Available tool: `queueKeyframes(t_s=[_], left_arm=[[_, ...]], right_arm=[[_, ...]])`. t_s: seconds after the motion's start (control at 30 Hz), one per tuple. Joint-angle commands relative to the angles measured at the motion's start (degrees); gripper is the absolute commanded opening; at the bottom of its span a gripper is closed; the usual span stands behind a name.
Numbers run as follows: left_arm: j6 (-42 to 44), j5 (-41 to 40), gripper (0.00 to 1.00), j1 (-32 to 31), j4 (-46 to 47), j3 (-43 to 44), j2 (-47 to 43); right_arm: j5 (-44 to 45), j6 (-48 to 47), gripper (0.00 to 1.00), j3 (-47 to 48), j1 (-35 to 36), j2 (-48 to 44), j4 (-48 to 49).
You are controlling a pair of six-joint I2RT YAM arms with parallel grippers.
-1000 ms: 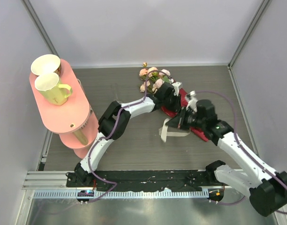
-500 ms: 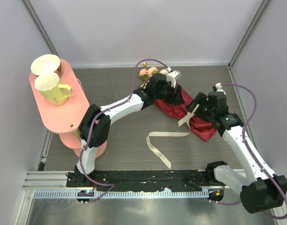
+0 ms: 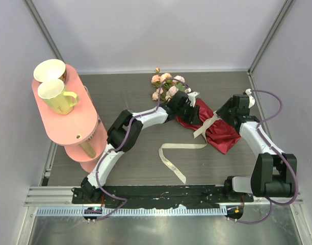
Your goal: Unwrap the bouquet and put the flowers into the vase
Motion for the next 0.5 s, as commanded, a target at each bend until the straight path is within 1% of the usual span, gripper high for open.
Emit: queueKeyframes(t_s=[0.0,0.07,0.13,0.3,0.4,0.47], left_arm=[[-0.9,-0.3,0.48,-0.1,-2.3,4.8,0.7],[-1.0,-0.8,0.49,-0.1,-2.2,4.9,0.7],[-0.8,-1.2,0.5,-0.1,-2.3,4.5,0.4],[0.2,-0.4,0.53,0.0,-1.1,1.7,-2.6],[2.8,0.0,0.54,0.0,-0.2,0.5,-4.8],[4.3,0.0,0.57,0.0,-1.6,2.1,-5.4]], right_arm=[[-4.3,-1.3,0.55,-0.4,0.0,2.0,8.6],[-4.5,-1.2,0.56,-0.9,0.0,2.7,9.6],[-6.8,-0.7,0.56,-1.4,0.0,3.7,9.8],[-7.9,-0.1,0.52,-4.5,0.0,4.1,10.9],[-9.0,0.0,0.53,-5.8,0.0,4.2,11.2],[-9.0,0.0,0.53,-6.8,0.0,4.1,11.3]])
